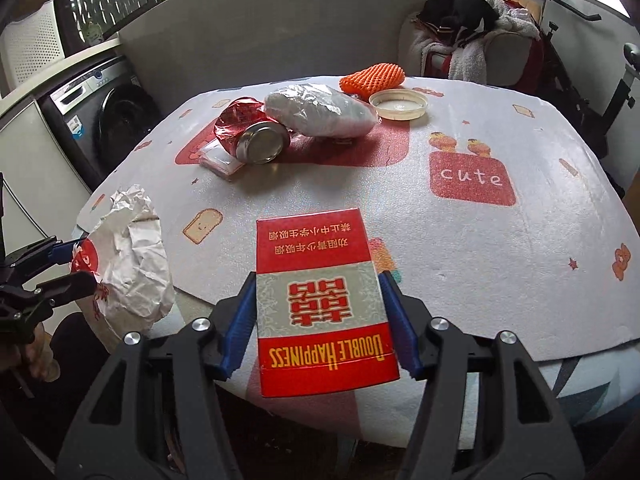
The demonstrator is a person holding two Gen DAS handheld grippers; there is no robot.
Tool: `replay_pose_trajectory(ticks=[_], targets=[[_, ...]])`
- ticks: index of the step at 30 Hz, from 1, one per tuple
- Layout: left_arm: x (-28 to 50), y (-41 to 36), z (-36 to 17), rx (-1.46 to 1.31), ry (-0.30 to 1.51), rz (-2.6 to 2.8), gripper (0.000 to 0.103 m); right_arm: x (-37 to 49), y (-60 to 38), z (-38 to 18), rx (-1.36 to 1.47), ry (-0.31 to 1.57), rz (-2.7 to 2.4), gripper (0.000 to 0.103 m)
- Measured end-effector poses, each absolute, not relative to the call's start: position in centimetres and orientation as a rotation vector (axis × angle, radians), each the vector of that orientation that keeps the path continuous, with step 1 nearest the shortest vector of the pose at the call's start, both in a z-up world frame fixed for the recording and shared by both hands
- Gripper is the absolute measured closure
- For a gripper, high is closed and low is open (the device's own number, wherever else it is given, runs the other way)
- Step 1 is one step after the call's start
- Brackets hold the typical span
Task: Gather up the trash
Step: 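Grasp the red Double Happiness box with the right gripper while the left gripper drops the bag into the bin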
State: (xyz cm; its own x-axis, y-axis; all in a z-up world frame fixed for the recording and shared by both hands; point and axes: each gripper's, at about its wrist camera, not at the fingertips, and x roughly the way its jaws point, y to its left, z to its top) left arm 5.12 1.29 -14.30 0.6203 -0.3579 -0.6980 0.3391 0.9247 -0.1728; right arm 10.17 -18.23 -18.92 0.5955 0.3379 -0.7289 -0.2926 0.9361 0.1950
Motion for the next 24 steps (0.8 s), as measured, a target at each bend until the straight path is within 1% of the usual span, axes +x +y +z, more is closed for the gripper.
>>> replay_pose_trajectory(ticks=[11,20,22,24], targets=[[0.7,1.0,-15.7,0.032,0.833,-0.430,0.039,4.8,-17.9,-18.4,0.032,0.790,0.358,0.043],[-0.8,-0.2,-17.2,0.086,0.855,-0.459,0.038,3.2,-17.6,-18.9,0.009,0.781,0.361,0.043],[-0.8,-0.4,-17.3,0.095,0.856,-0.463,0.037,3.1,-17.6,-18.7,0.009,0.776,0.360,0.043],[-0.7,-0.4,-17.5,0.099,0.866,-0.463,0.032,3.0,-17.6,-18.7,0.011,0.772,0.361,0.043]])
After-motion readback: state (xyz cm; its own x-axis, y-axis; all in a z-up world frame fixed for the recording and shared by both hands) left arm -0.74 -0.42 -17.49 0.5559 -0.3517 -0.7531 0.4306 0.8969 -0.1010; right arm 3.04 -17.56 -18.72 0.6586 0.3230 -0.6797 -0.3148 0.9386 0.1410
